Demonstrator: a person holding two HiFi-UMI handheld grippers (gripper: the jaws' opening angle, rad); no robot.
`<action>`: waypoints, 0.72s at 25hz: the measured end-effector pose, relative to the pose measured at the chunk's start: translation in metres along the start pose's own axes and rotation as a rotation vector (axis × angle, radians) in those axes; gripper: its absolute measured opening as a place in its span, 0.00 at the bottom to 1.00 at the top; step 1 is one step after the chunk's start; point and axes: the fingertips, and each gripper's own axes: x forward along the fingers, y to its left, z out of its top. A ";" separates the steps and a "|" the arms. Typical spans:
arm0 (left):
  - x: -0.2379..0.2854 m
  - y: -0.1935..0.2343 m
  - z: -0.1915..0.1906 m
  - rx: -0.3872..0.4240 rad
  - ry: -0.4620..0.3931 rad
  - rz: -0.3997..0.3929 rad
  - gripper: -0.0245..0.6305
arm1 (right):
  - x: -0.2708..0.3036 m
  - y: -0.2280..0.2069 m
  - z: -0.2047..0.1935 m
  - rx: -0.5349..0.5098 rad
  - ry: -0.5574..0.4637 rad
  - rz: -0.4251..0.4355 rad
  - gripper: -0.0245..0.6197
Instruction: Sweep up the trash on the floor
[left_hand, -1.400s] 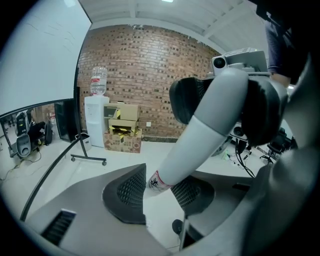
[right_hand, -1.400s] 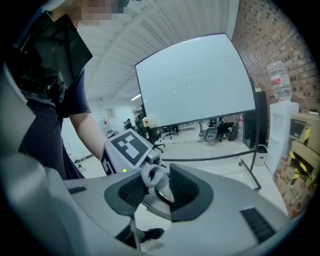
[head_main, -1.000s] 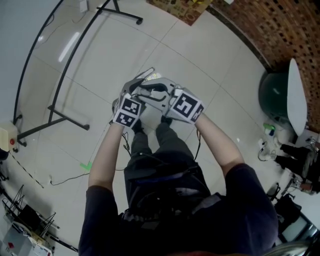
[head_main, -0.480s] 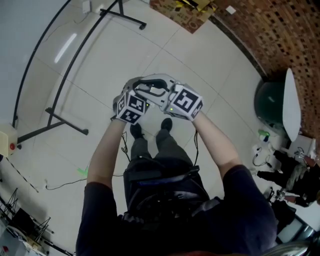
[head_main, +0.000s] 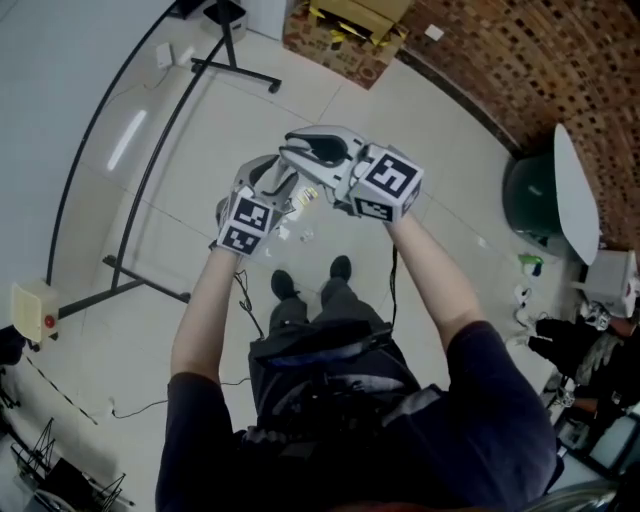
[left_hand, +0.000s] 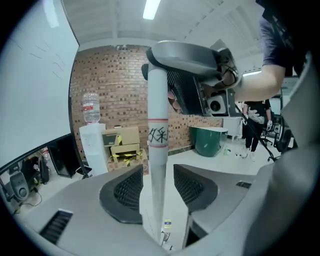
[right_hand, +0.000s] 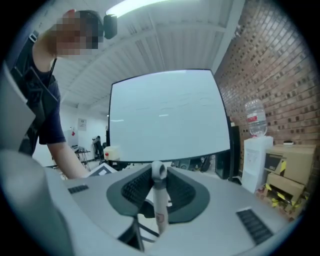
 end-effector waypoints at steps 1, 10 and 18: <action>-0.010 0.001 0.009 -0.006 -0.021 -0.006 0.36 | -0.004 0.002 0.016 0.001 -0.028 0.002 0.19; -0.086 -0.040 0.081 0.254 -0.097 -0.115 0.25 | -0.038 0.082 0.133 -0.094 -0.184 0.107 0.19; -0.090 -0.053 0.090 0.218 -0.163 -0.141 0.14 | -0.049 0.117 0.135 -0.222 -0.106 0.123 0.19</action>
